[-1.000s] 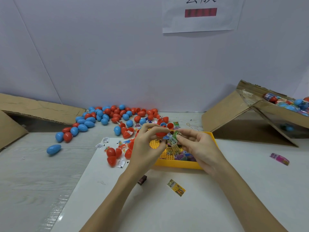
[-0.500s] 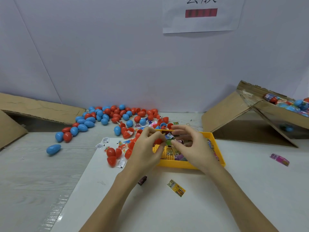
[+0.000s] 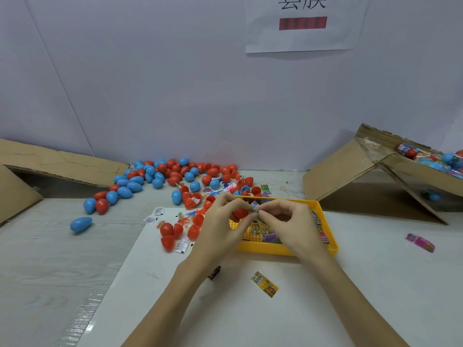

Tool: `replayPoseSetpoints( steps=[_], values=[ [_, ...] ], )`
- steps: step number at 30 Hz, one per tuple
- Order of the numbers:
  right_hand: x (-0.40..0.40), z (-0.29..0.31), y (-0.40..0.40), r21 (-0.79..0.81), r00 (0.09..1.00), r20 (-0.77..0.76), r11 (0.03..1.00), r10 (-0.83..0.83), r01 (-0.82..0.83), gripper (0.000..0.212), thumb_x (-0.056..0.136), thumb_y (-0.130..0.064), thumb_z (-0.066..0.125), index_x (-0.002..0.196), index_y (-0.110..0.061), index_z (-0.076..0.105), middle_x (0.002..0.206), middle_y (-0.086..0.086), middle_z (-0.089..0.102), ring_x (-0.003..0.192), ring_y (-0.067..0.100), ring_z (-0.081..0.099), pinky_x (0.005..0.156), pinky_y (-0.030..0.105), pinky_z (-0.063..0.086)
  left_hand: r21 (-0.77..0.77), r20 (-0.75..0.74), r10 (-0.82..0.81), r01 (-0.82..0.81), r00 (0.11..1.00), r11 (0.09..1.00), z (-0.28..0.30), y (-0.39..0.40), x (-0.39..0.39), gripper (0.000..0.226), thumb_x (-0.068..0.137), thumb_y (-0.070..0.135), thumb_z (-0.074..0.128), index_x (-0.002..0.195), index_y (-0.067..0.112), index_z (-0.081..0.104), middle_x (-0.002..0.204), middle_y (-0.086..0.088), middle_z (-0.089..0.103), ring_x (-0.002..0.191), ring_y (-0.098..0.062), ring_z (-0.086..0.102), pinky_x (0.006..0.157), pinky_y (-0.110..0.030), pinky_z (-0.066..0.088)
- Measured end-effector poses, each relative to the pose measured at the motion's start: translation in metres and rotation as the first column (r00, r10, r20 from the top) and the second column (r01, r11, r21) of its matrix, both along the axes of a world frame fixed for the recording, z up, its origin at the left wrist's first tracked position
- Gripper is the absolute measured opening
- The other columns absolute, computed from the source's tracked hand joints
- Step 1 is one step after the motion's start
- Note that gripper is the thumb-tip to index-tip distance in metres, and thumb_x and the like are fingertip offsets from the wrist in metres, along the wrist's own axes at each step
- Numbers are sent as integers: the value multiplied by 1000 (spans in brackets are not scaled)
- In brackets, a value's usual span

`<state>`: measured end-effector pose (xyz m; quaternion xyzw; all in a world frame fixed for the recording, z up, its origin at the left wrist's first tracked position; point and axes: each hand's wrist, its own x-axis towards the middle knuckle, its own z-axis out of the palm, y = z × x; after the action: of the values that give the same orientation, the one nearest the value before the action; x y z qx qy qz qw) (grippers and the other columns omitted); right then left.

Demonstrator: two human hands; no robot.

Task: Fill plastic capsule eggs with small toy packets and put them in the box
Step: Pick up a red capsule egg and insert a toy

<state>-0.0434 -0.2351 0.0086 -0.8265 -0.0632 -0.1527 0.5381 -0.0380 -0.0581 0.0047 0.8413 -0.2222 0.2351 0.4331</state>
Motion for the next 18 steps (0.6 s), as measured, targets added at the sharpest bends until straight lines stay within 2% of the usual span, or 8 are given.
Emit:
replayPoseSetpoints(
  steps=[2,6,9,11,15,18],
  values=[
    [0,1,0,38,998,-39,998,54,-52,9,92,-22,77,100,-25,80,89,-12,78,89,0,72,77,19,59,-67,-42,-13,11,999,998,3,-1,-1,8,93,24,73,98,18,76,102,5,60,93,-9,61,75,-16,51],
    [-2,0,0,-83,997,-30,994,65,-68,7,93,-26,76,100,-26,79,89,-14,76,88,-2,70,75,15,58,26,-15,-12,12,1000,1000,0,3,-1,7,92,19,74,98,15,75,102,2,58,91,-11,59,75,-22,53],
    [-1,0,-2,-127,999,-4,991,32,-32,5,92,-28,77,97,-26,79,85,-14,75,83,-2,70,70,14,56,-1,-41,-21,21,999,1000,-1,2,0,11,94,22,73,102,16,76,104,3,59,93,-11,60,74,-20,52],
    [1,0,-6,-74,1000,-3,997,-29,29,8,93,-29,77,97,-23,80,84,-12,76,82,2,71,71,17,58,-86,-83,-26,19,996,996,1,1,1,15,95,22,71,109,20,75,108,8,62,96,-7,62,76,-16,53],
    [6,-1,-11,57,993,-40,992,-111,113,17,95,-31,73,95,-16,81,82,-4,77,81,12,74,79,35,62,-245,-184,-112,64,977,967,3,2,3,27,97,14,68,123,23,69,114,7,70,93,-7,71,80,-23,59],
    [7,-2,-11,69,990,-46,988,-133,136,21,97,-35,70,94,-17,81,80,-5,77,81,12,74,76,34,61,-271,-223,-134,71,965,960,3,0,2,31,95,21,71,126,21,66,113,7,72,99,-8,72,86,-28,60]
  ],
)
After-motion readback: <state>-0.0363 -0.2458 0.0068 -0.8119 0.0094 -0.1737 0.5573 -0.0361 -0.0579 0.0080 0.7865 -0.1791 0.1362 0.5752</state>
